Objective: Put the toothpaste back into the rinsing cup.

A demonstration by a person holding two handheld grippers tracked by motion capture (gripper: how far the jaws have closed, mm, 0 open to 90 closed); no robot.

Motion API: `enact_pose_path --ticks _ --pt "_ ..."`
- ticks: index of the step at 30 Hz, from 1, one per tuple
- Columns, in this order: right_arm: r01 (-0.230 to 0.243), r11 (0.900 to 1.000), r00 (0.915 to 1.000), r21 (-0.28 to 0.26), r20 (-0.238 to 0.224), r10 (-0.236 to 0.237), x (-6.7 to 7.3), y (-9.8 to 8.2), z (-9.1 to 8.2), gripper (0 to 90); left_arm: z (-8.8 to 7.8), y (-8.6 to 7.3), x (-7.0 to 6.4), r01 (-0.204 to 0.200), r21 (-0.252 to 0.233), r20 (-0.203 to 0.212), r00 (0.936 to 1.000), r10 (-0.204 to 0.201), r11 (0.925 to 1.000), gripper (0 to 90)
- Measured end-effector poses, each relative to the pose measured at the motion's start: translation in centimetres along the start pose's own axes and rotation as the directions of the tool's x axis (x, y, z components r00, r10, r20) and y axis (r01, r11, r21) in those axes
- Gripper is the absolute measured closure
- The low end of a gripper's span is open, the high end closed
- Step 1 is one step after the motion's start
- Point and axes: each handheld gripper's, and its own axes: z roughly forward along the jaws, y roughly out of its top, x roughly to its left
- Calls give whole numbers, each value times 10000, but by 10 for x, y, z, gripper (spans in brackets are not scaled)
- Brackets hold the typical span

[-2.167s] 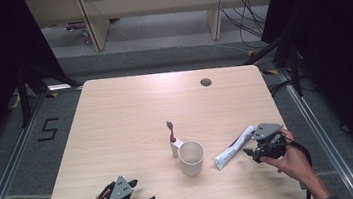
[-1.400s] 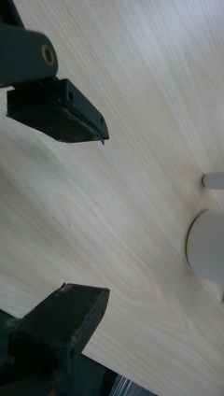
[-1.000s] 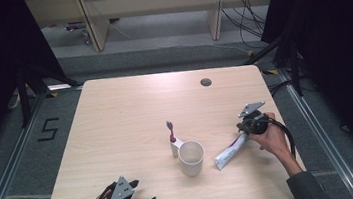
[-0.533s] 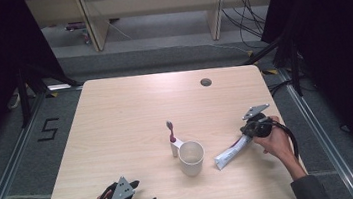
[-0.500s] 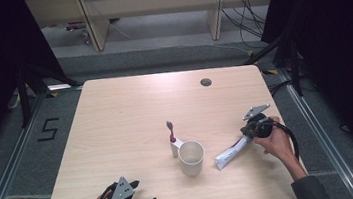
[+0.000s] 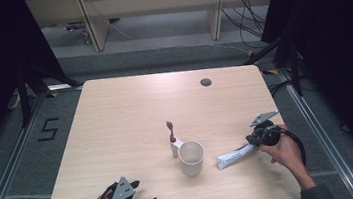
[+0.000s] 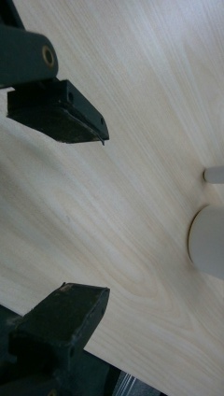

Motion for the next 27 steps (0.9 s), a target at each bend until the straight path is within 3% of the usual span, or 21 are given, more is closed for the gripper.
enact_pose_path --ticks 2,4,5,6,9,11,13,15,16,19,20,22,23,25,26,27 --pt "-180 9998 9997 -3 -139 180 4 -4 -1 896 1 0 -1 199 -148 -15 9998 -200 9997 199" --pt "39 9999 9998 150 -176 -36 5 -5 -3 896 1 0 0 125 -93 -12 9999 -125 9999 199" --pt "-318 9991 9991 279 -285 326 9 -7 -5 896 0 0 0 21 12 26 10000 -21 10000 199" --pt "-183 9994 9995 280 -269 191 9 -8 -6 896 1 0 -1 123 -89 12 9999 -123 9999 199" --pt "-375 9987 9987 342 -319 386 13 -12 -9 896 2 0 -2 231 -214 37 9997 -231 9995 199" --pt "-802 9958 9950 451 -567 827 18 -15 -12 894 1 0 -1 96 -67 40 9999 -95 9999 200" --pt "-496 9982 9975 347 -483 512 16 -17 -14 894 2 0 -1 238 -208 43 9997 -237 9995 203" --pt "-846 9954 9941 445 -645 874 21 -20 -18 892 1 0 -2 118 -82 44 9999 -118 9999 203" --pt "-556 9980 9970 307 -514 571 19 -22 -18 891 2 0 -2 130 -116 67 9999 -129 9998 203" --pt "-803 9961 9945 365 -645 825 25 -27 -21 891 2 0 -2 203 -153 31 9998 -202 9997 204" --pt "-611 9975 9962 366 -601 633 25 -28 -23 889 1 0 -1 46 -27 47 10000 -46 10000 204" --pt "-803 9959 9937 414 -753 833 30 -31 -26 888 1 0 -1 30 -71 35 10000 -30 10000 205" --pt "-738 9966 9944 372 -731 764 30 -32 -27 888 2 0 -2 219 -186 4 9998 -218 9996 205" --pt "-988 9941 9915 445 -807 1021 35 -35 -29 888 1 0 -1 66 -34 38 10000 -66 10000 205" --pt "-373 9991 9972 199 -642 385 32 -36 -28 884 2 0 -2 146 -120 53 9999 -146 9998 205" --pt "-535 9985 9963 151 -659 544 35 -38 -29 879 1 0 -2 157 -94 54 9999 -156 9998 205"
